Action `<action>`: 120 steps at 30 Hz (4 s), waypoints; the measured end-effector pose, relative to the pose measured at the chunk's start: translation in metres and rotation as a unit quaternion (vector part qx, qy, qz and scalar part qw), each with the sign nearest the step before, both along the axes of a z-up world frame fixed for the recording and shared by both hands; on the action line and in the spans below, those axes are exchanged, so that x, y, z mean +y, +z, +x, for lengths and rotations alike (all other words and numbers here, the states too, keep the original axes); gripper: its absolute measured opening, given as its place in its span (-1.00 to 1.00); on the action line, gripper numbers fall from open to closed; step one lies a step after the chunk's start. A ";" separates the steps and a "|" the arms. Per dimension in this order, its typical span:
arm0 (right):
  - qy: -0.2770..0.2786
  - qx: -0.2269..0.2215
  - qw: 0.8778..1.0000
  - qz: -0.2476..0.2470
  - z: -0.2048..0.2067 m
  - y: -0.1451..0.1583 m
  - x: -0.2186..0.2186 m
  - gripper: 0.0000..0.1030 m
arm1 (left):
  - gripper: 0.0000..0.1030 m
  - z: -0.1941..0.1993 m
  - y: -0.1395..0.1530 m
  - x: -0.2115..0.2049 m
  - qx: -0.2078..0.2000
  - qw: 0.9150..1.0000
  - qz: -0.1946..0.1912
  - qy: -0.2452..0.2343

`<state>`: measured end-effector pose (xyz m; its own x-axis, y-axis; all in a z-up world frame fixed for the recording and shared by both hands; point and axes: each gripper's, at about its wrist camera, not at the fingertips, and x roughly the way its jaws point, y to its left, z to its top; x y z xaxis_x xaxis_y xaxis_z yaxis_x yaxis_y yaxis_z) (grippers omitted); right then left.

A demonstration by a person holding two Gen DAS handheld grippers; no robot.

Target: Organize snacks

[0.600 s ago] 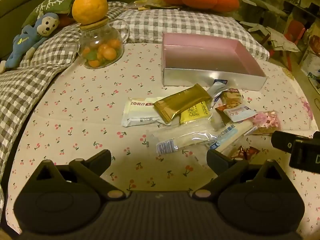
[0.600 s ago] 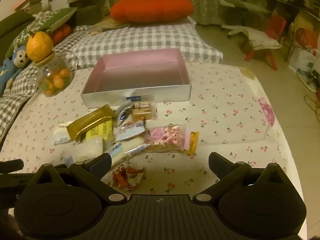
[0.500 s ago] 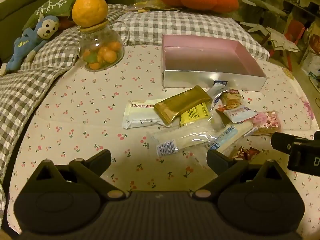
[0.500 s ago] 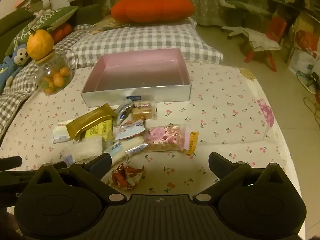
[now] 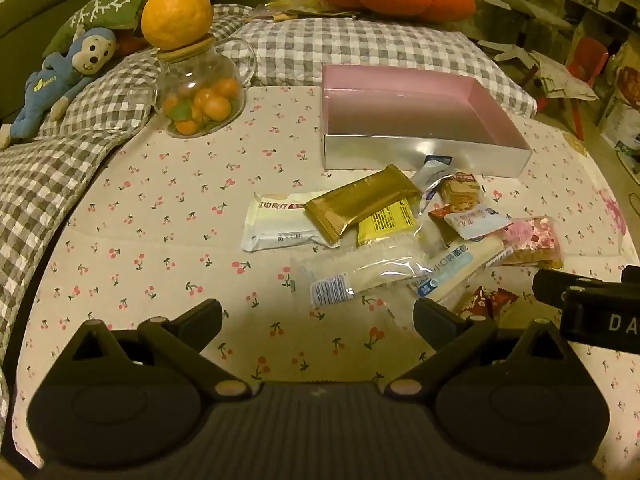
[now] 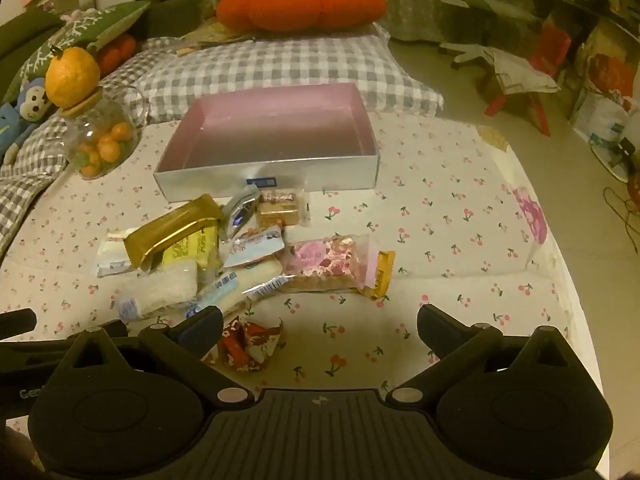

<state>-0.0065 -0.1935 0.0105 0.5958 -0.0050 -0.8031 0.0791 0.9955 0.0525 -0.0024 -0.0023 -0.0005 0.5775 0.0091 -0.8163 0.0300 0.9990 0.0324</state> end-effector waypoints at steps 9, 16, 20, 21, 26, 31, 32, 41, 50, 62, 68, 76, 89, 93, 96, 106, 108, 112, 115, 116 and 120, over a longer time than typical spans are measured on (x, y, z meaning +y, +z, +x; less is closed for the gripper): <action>-0.002 0.005 1.000 -0.003 0.000 -0.001 0.000 1.00 | 0.98 0.001 -0.002 0.000 0.004 1.000 -0.003 0.000; -0.002 0.006 1.000 -0.001 0.000 -0.001 -0.001 1.00 | 0.98 0.001 -0.003 -0.001 0.008 1.000 -0.004 -0.001; -0.003 0.008 1.000 0.000 0.001 -0.001 -0.001 1.00 | 0.98 0.000 -0.004 -0.001 0.009 1.000 -0.005 -0.001; -0.003 0.008 1.000 0.001 0.000 -0.001 -0.001 1.00 | 0.98 0.000 -0.004 -0.001 0.009 1.000 -0.005 -0.001; -0.006 0.010 1.000 0.001 0.001 -0.001 -0.002 1.00 | 0.98 0.000 -0.005 0.000 0.011 1.000 -0.005 0.000; -0.007 0.013 1.000 0.002 0.002 -0.002 -0.002 1.00 | 0.98 0.000 -0.005 0.000 0.011 1.000 -0.005 0.000; -0.007 0.014 1.000 0.003 0.002 -0.002 -0.002 1.00 | 0.98 0.000 -0.005 0.000 0.011 1.000 -0.006 0.000; -0.009 0.015 1.000 0.004 0.002 -0.003 -0.003 1.00 | 0.98 0.000 -0.006 -0.001 0.012 1.000 -0.006 0.000; -0.008 0.016 1.000 0.004 0.001 -0.004 -0.003 1.00 | 0.98 -0.002 -0.007 -0.001 0.013 1.000 -0.008 0.000; -0.009 0.016 1.000 0.004 0.002 -0.004 -0.003 1.00 | 0.98 -0.002 -0.008 -0.001 0.015 1.000 -0.010 0.001; -0.009 0.015 1.000 0.003 0.002 -0.004 -0.003 1.00 | 0.98 -0.001 -0.007 0.000 0.016 1.000 -0.010 0.001; -0.008 0.016 1.000 0.003 0.001 -0.005 -0.003 1.00 | 0.99 0.000 -0.006 0.001 0.016 1.000 -0.011 0.001; -0.006 0.013 1.000 0.003 0.001 -0.005 -0.002 1.00 | 0.99 -0.001 -0.005 0.002 0.018 1.000 -0.012 0.000; -0.004 0.012 1.000 0.000 0.001 -0.003 -0.002 1.00 | 0.99 -0.001 -0.004 0.002 0.017 1.000 -0.012 -0.003; -0.003 0.010 1.000 -0.004 0.001 -0.002 -0.001 1.00 | 0.99 -0.002 -0.003 0.000 0.014 1.000 -0.011 -0.009; 0.008 0.026 1.000 0.014 0.000 0.002 -0.007 1.00 | 0.98 -0.006 0.005 -0.003 -0.010 0.999 0.000 -0.030; 0.012 0.031 0.999 0.026 0.002 0.005 -0.012 1.00 | 0.99 -0.007 0.009 -0.004 -0.021 0.999 -0.002 -0.042; -0.003 0.016 1.000 0.012 0.006 0.015 -0.020 1.00 | 0.99 -0.003 0.017 -0.010 -0.033 0.997 0.011 -0.072; -0.013 -0.008 1.000 0.011 0.008 0.022 -0.028 1.00 | 0.99 0.008 0.018 -0.012 -0.016 0.995 0.008 -0.095; -0.006 -0.017 1.000 0.021 0.009 0.024 -0.031 1.00 | 0.99 0.013 0.018 -0.012 -0.008 0.995 0.010 -0.102; 0.046 0.011 0.997 0.067 0.025 0.024 -0.040 1.00 | 0.99 0.030 0.017 -0.011 0.005 0.993 0.022 -0.118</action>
<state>0.0185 -0.2340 0.0343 0.5710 0.1571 -0.8058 -0.0096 0.9827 0.1848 0.0275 -0.0137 0.0169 0.5605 -0.0897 -0.8233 0.2630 0.9619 0.0743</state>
